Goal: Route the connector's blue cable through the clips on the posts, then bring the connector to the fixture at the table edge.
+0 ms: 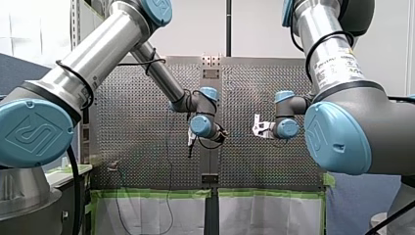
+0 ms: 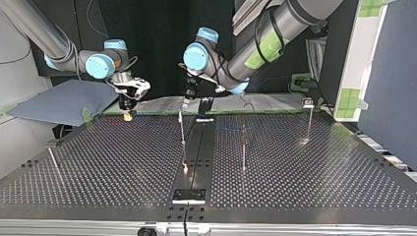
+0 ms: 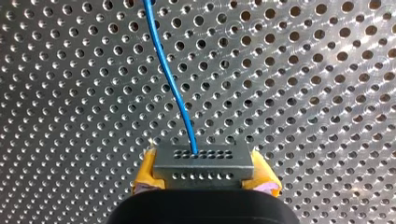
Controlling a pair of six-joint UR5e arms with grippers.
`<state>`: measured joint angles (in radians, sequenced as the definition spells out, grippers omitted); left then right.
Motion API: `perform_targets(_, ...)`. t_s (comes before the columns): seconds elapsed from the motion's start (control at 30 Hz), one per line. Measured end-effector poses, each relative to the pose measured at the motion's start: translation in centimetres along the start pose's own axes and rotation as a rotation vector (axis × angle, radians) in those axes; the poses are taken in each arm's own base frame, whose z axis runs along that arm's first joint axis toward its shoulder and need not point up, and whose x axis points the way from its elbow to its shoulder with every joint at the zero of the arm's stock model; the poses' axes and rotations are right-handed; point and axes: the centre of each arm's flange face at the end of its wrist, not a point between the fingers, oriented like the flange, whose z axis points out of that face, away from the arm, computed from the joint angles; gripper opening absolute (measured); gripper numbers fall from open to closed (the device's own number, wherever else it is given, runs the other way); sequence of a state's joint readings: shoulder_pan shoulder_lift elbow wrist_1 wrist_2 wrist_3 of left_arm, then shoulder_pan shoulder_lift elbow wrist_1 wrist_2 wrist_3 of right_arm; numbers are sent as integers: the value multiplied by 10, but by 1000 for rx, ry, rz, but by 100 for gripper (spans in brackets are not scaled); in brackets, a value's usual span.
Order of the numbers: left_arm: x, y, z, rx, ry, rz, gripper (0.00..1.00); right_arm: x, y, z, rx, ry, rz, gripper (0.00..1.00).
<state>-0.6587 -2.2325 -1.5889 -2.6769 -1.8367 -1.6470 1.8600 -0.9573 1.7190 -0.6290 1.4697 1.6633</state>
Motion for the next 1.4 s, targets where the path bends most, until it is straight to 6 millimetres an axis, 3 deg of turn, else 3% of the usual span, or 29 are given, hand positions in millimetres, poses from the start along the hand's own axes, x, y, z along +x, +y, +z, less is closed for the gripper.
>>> perform_targets(0.47, -1, -5, -8, -14, -3, 9, 100, 0, 0, 0, 1, -3, 2, 0)
perform_targets(0.9, -23, -37, -65, -7, -104, -67, 100, -1, -1, -1, 3, -7, 2, 0)
perform_targets(1.4, -50, -19, -108, -31, -208, -224, 100, -2, -1, -2, -2, -13, 3, 0)
